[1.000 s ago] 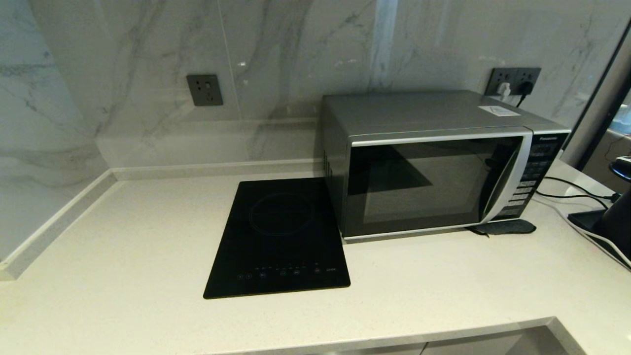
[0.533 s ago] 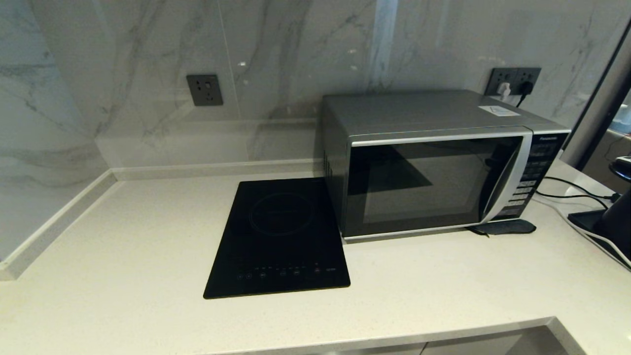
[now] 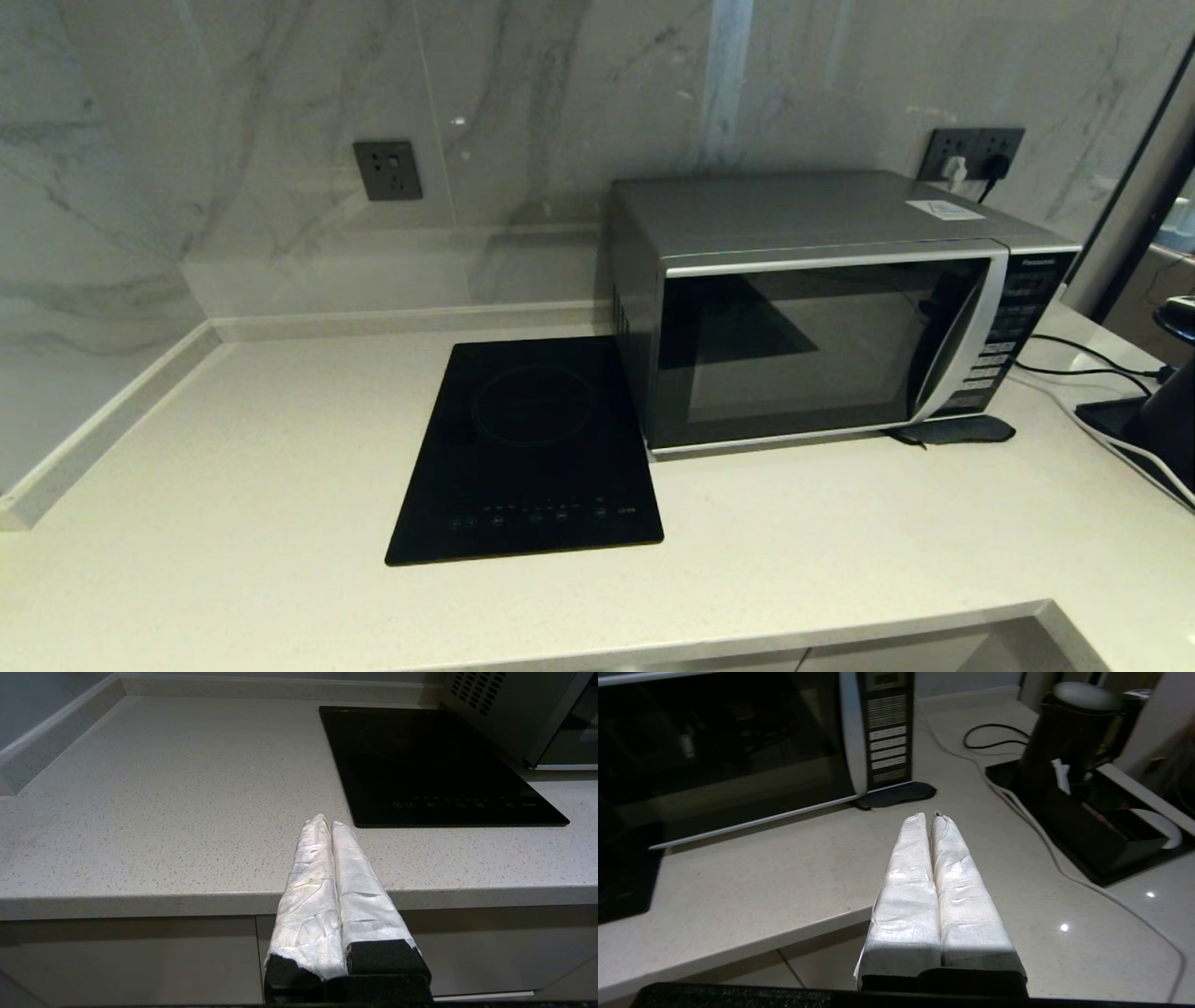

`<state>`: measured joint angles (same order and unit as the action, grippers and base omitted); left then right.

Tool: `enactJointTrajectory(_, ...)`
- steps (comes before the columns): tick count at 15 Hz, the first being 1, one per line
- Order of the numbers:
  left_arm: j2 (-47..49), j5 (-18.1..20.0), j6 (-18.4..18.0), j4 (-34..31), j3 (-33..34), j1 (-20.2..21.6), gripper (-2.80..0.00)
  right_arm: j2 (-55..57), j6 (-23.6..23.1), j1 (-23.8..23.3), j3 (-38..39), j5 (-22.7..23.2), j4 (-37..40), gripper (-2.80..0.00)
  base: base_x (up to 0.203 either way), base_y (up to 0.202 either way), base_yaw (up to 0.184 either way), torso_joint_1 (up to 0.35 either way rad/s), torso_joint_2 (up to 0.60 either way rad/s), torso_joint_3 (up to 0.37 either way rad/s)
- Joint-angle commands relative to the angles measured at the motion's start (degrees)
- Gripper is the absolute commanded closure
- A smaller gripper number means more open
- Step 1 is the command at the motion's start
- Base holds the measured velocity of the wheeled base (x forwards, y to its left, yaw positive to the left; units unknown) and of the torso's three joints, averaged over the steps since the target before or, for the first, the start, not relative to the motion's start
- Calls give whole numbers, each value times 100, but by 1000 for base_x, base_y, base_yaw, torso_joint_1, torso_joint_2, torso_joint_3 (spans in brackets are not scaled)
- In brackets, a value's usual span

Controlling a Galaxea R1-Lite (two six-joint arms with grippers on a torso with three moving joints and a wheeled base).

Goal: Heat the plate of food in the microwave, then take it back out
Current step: Open the microwave oven

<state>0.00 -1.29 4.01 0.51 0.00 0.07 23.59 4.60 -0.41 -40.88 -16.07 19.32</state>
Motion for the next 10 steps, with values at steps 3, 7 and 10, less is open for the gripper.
enactJointTrajectory(3, 9, -3, 4, 2, 0, 1, 0, 955, -21, -23, -369, -426, 19, 0, 0, 0, 0, 0, 0, 0)
enactJointTrajectory(7, 9, -3, 8, 2, 0, 1, 0, 1328, 2, -20, -379, -517, 25, -280, 0, 0, 0, 0, 0, 0)
enactJointTrajectory(10, 9, -3, 3, 2, 0, 1, 0, 1865, 56, -23, -499, -527, 39, -280, 0, 0, 0, 0, 0, 0)
